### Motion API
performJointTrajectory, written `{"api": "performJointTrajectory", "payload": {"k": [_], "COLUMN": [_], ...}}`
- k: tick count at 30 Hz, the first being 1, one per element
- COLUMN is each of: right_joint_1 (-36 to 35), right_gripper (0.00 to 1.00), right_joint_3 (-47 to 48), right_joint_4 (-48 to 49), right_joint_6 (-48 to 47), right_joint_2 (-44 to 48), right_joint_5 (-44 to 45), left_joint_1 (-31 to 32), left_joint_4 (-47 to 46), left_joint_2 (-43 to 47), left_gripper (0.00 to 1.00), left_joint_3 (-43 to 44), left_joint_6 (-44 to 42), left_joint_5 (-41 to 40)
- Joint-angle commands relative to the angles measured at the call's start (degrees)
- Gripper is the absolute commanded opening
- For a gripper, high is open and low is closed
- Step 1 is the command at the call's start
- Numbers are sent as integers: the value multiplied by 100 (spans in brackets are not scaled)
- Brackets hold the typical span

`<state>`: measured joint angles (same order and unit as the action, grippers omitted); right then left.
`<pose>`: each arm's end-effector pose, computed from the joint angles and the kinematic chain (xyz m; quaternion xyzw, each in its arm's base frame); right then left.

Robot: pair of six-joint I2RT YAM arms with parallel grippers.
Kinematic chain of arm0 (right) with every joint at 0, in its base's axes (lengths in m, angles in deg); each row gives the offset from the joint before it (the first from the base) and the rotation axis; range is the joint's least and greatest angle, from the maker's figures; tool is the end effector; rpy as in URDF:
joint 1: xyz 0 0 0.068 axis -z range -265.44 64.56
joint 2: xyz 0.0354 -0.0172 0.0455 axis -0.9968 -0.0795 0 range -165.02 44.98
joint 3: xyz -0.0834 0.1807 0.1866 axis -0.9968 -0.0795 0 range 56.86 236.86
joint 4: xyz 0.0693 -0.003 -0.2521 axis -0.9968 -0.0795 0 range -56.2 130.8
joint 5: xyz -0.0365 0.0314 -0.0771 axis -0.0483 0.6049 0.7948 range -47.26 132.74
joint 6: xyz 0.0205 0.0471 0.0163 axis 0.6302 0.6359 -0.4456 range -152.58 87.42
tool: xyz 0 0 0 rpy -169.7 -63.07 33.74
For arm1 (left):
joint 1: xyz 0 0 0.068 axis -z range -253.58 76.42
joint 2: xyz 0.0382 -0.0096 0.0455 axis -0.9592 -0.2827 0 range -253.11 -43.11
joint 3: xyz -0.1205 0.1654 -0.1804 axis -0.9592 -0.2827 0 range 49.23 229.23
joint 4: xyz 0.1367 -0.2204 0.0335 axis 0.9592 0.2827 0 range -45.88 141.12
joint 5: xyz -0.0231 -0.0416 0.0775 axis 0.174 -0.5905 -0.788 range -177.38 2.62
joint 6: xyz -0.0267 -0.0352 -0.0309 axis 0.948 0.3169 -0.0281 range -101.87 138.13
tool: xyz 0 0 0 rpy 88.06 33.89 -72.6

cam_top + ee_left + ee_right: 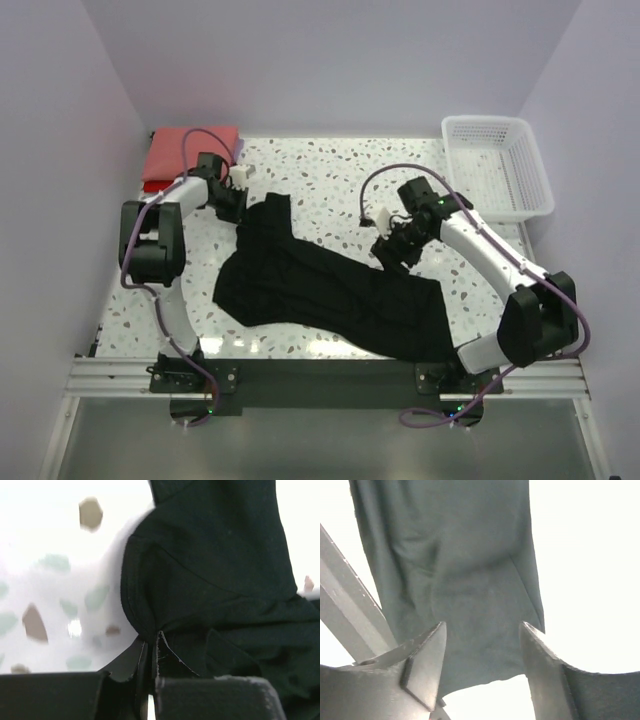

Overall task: Fold and stack the t-shirts
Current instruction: Flatten the tshirt out

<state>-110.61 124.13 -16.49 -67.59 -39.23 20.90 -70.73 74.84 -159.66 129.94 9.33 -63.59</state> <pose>0.2426 0.1288 0.2592 -0.5101 0.8285 0.1754 0.1503 0.4130 -0.0349 0.1570 0.1388 0.9489 -0.1913 0.2089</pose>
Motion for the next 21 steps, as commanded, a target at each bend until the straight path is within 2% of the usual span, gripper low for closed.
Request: {"api": "performJointTrajectory", "payload": {"k": [1,6,12,21], "right_joint_1": [484,1004,1338,1523], "right_gripper": [59,50,46,45], "right_joint_3": [-213,-346,-39,252], "right_joint_4": [-397,-378,-238,113], "right_joint_6": [292,406,898,1364], "right_joint_2": [53,-490,-1298,-2003], "right_joint_5": [-110,-196,-294,-180], "left_joint_1": [-285,-285,-285,-285], "left_joint_4": [434,584,637,628], "left_joint_2": [633,1046,1091,1143], "left_gripper": [0,0,0,0], "left_joint_3": [-362,-854,-872,-828], "left_joint_6": [-508,-939,-1071,-1098], "left_joint_5": [-129,-156,-164,-164]}}
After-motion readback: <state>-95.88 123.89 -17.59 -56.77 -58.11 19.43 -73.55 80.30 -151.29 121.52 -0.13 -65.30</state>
